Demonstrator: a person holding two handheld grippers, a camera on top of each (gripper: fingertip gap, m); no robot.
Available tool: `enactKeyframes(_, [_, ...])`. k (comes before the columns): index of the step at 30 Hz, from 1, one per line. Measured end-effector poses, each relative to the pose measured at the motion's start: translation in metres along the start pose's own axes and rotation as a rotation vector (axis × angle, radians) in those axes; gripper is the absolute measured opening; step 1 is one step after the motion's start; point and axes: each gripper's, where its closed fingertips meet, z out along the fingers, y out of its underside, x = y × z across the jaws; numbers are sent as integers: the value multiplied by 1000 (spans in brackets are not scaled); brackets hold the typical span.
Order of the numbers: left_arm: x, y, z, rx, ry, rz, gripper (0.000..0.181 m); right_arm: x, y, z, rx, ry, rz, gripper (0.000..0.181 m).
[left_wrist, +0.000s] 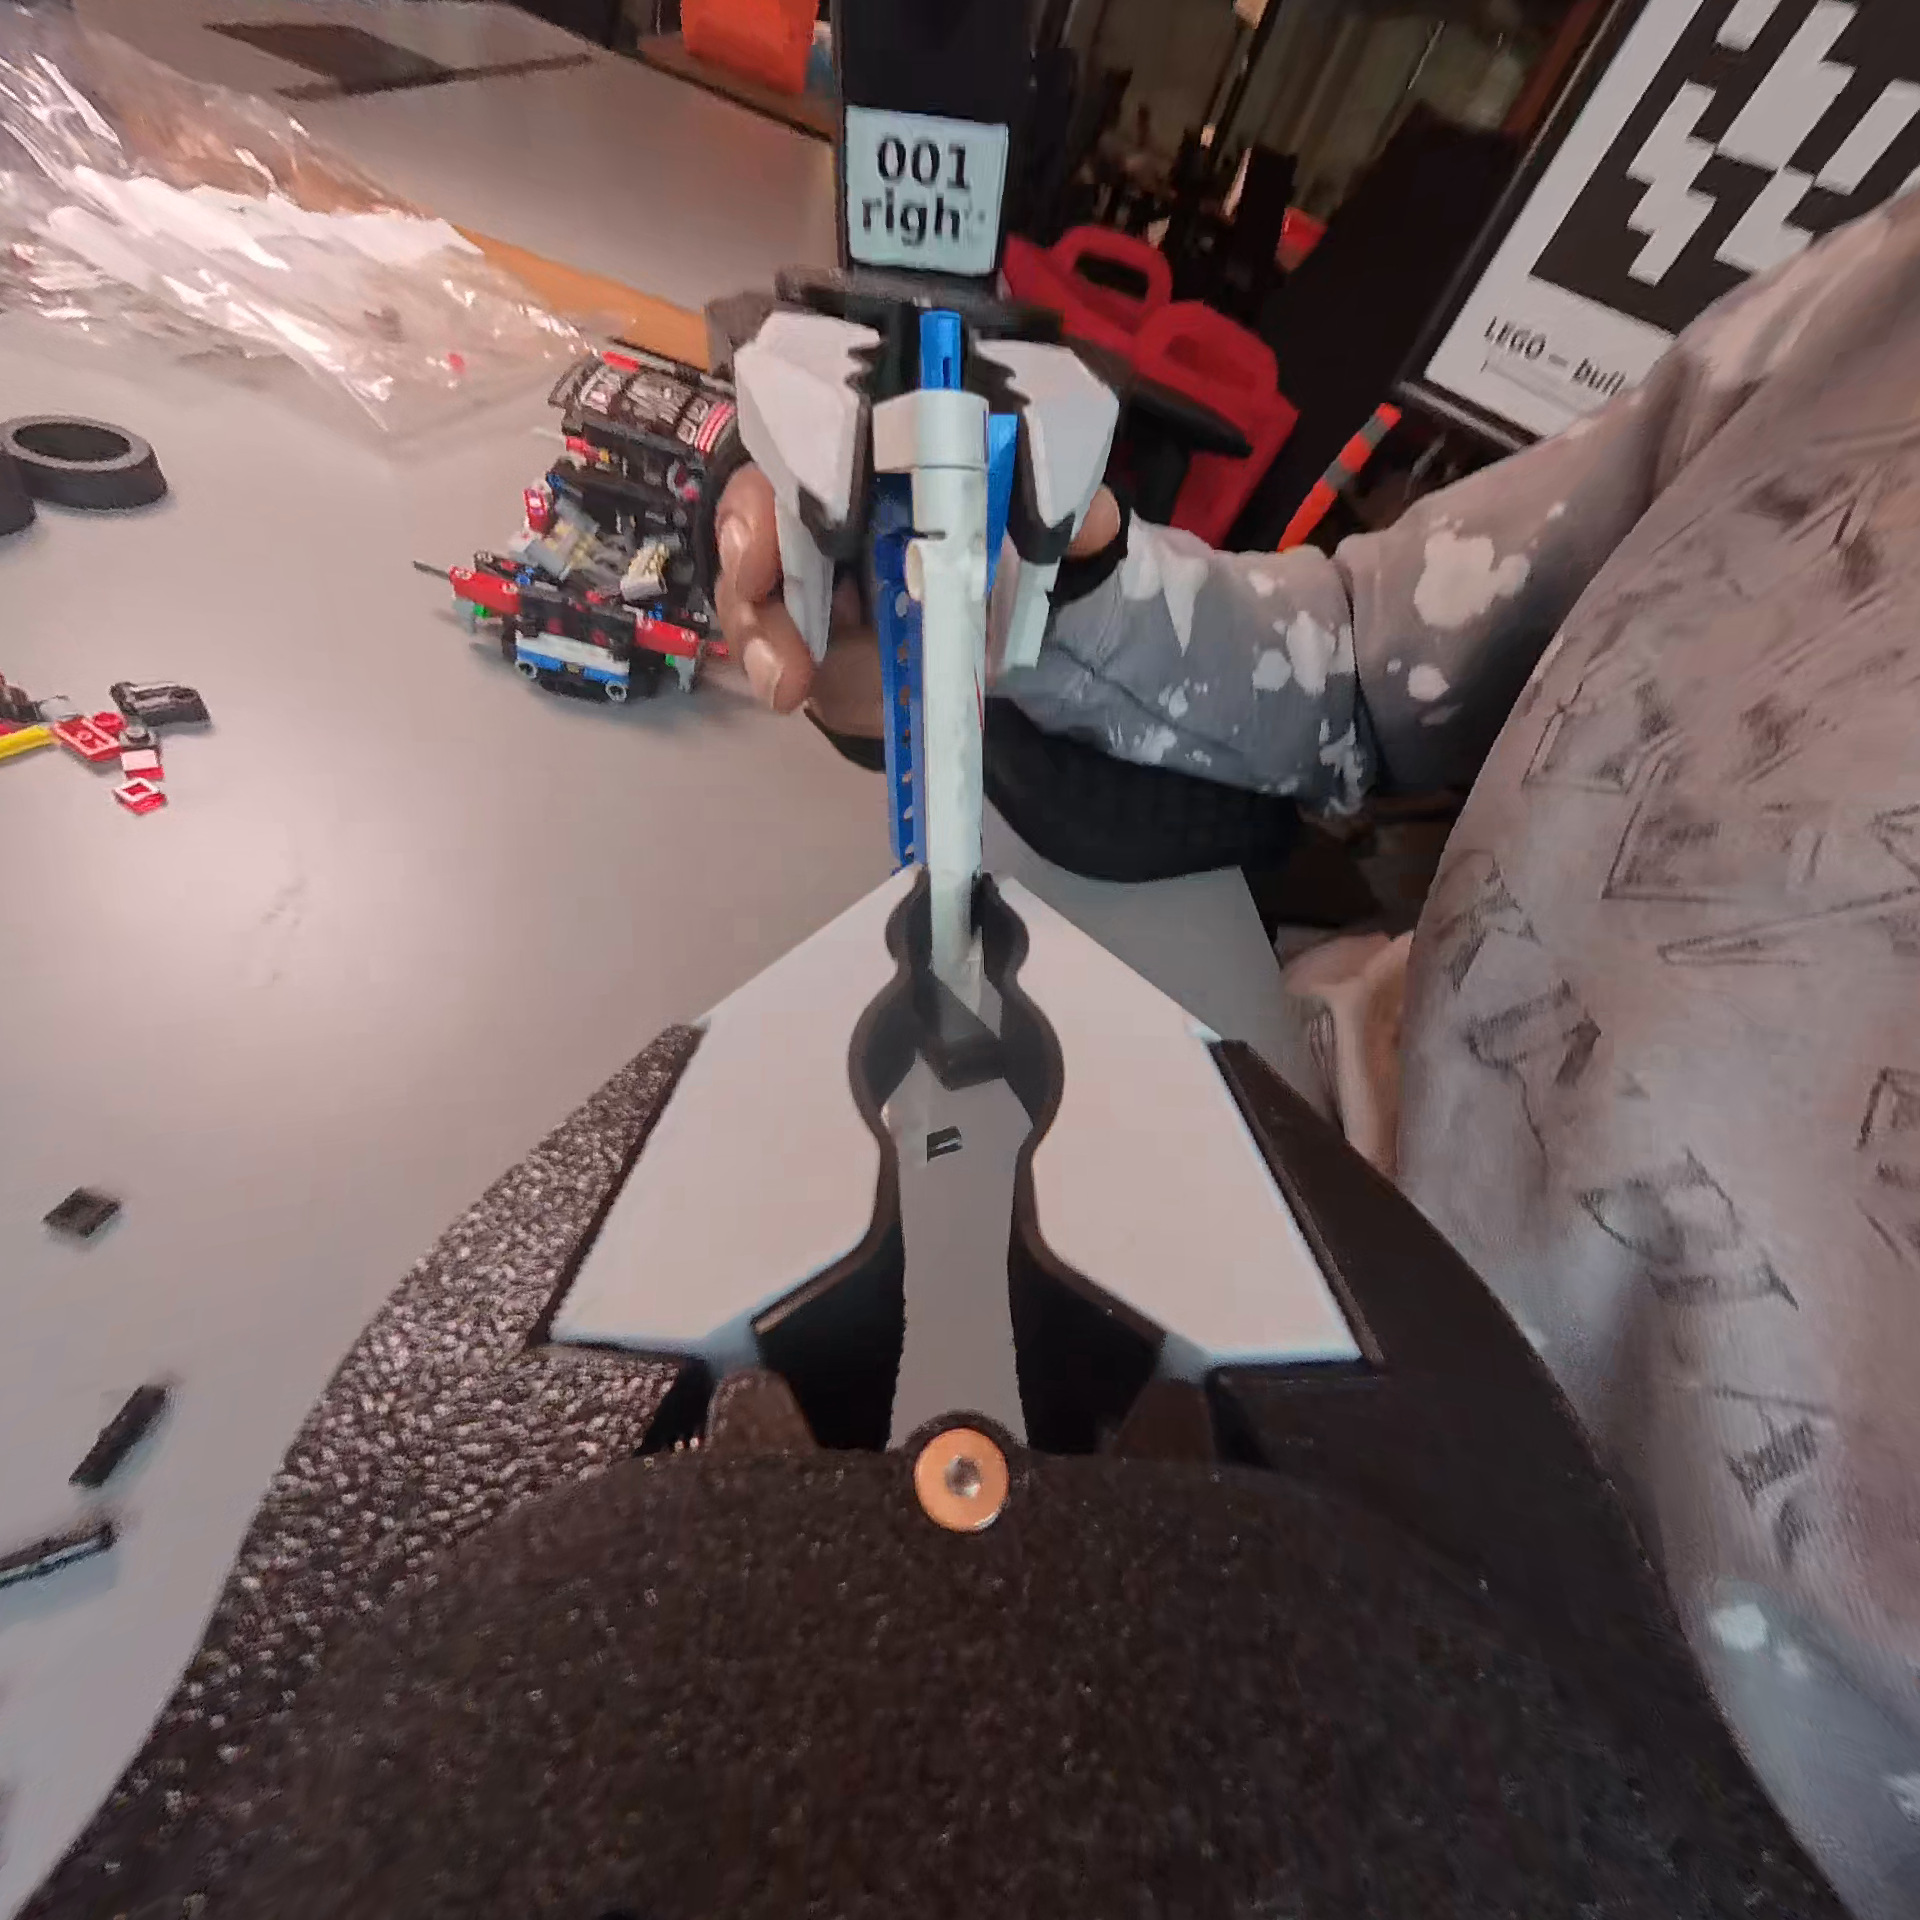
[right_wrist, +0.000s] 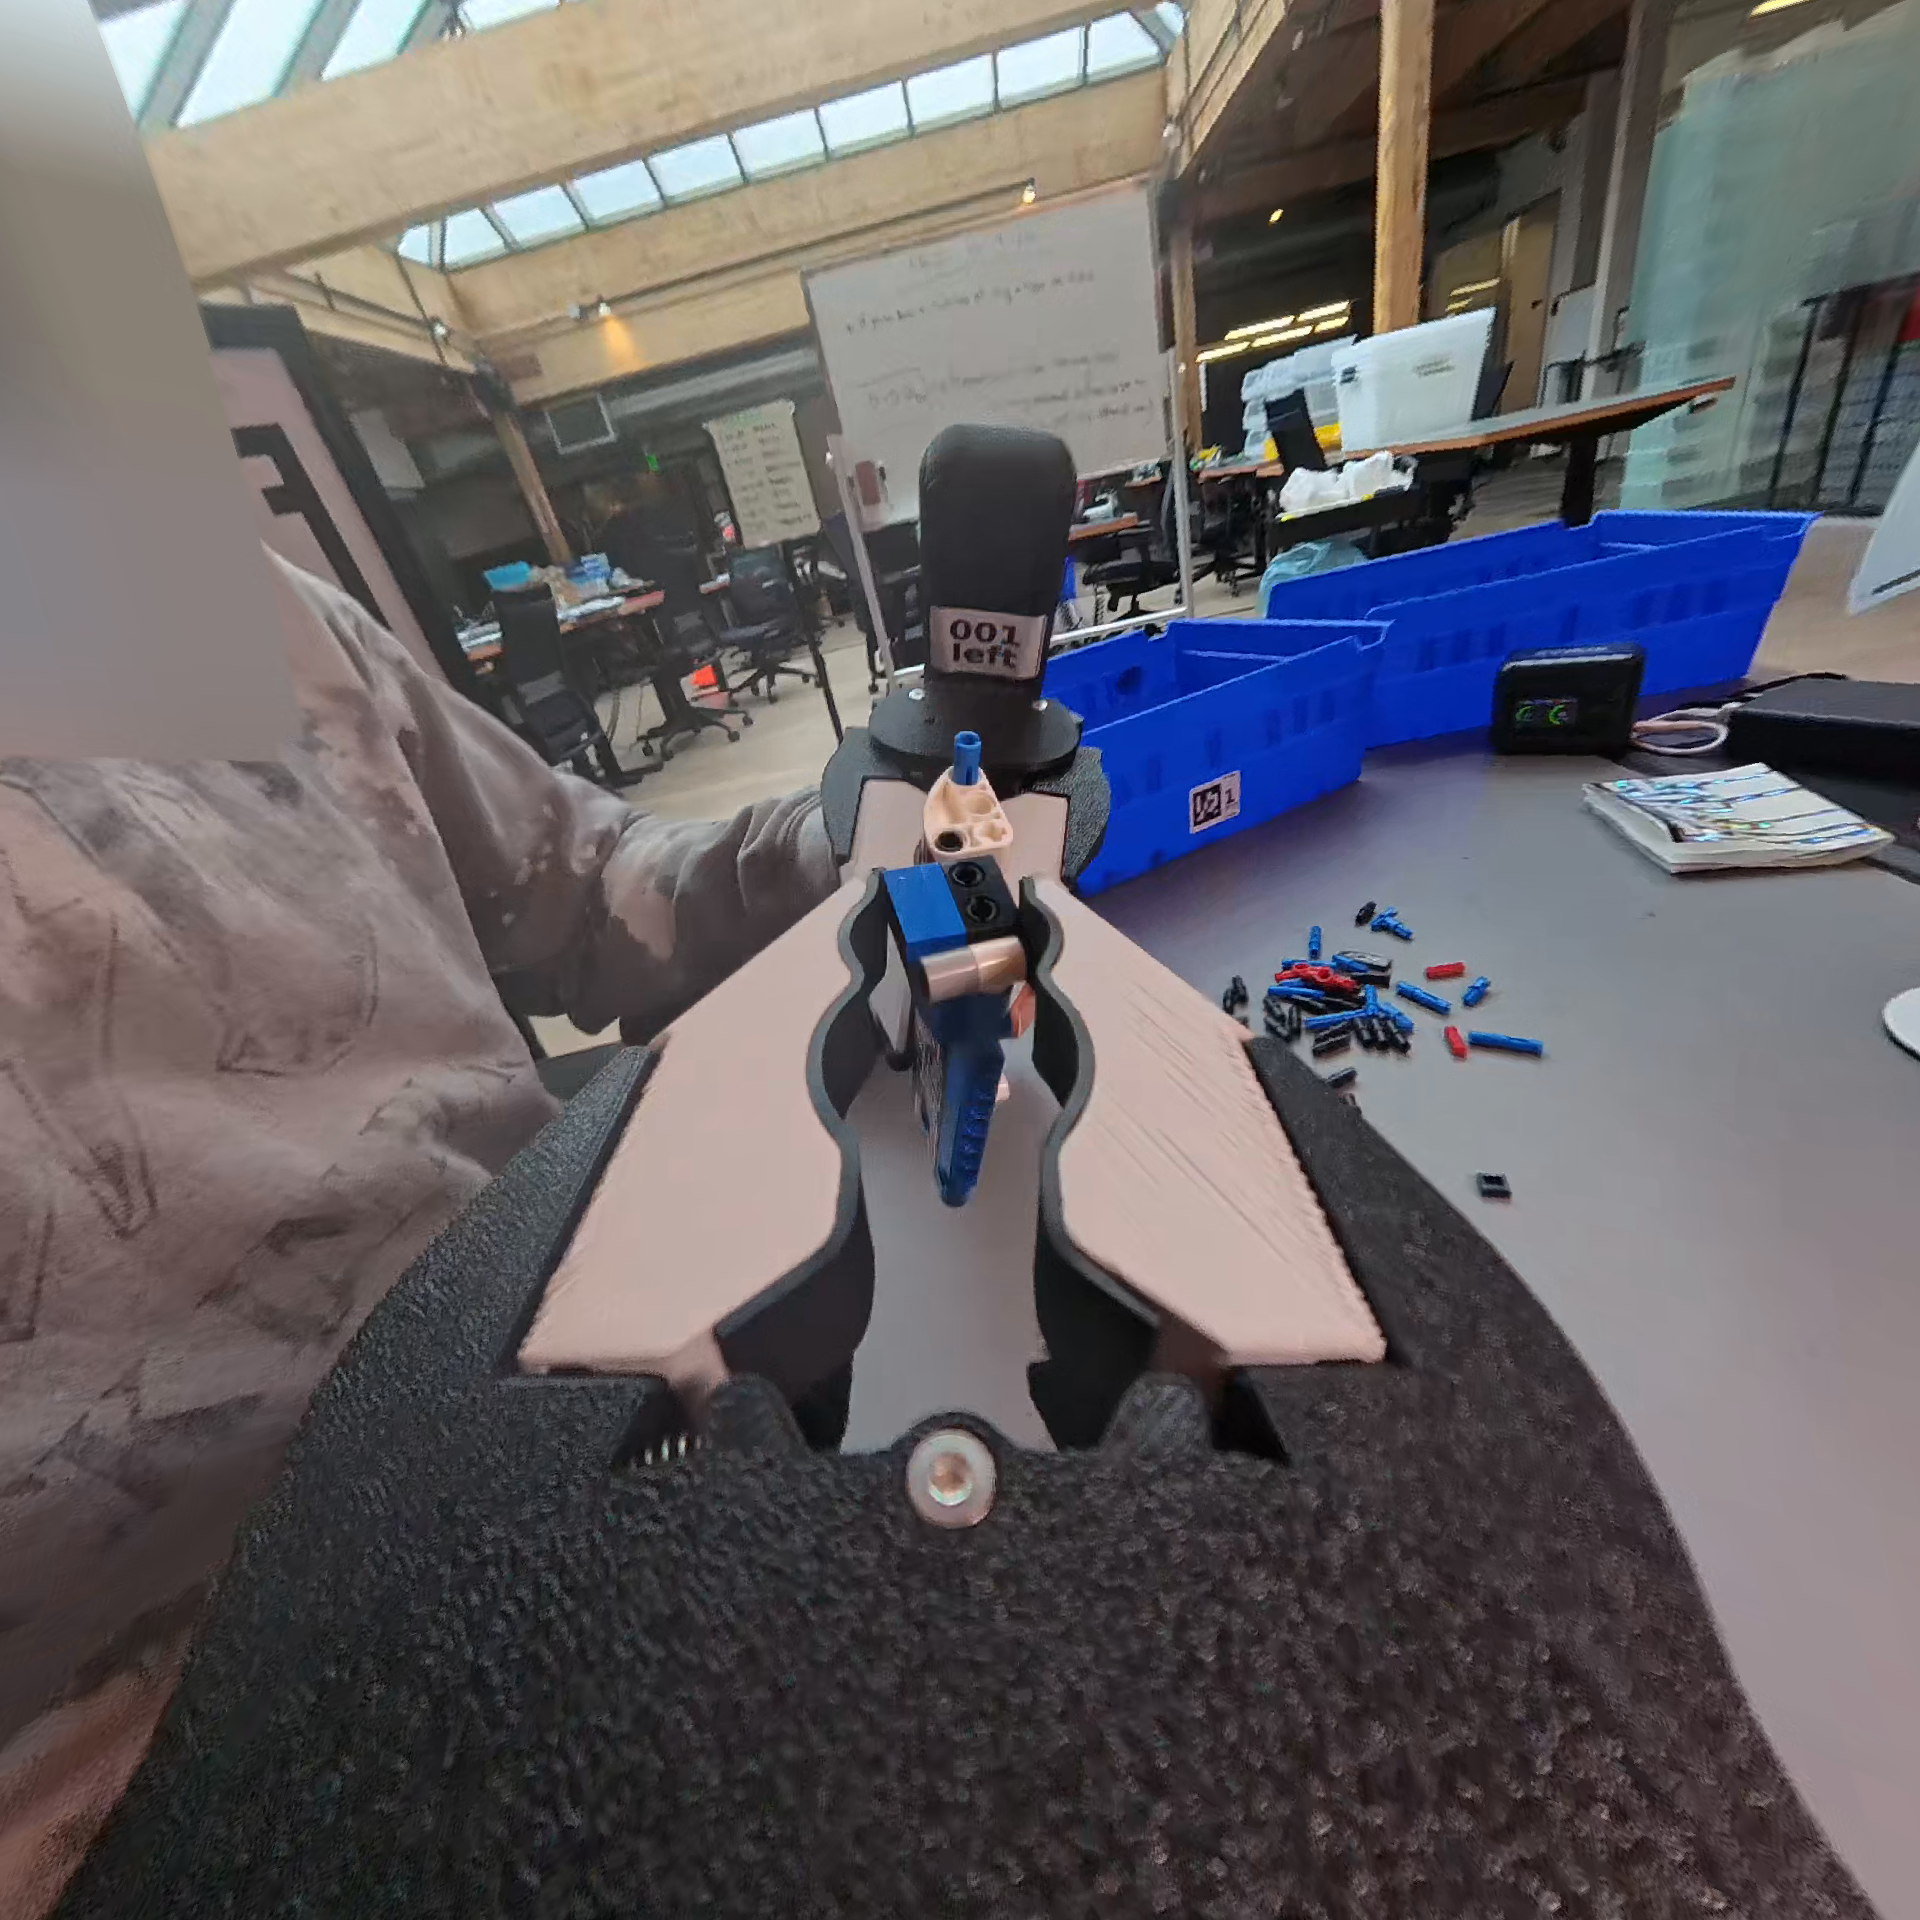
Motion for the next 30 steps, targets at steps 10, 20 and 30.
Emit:
enactKeyframes(10, [8, 44, -7, -283, 29, -6, 6, -14, 44, 5, -255, -68, -58, 25])
enactKeyframes(20, [10, 72, -12, -429, 51, -39, 6, -14, 65, 5, -363, -78, -56, 16])
enactKeyframes(30, [4, 40, 5, -241, -21, 61, 11, -12, 73, 21, -354, -58, -108, 14])
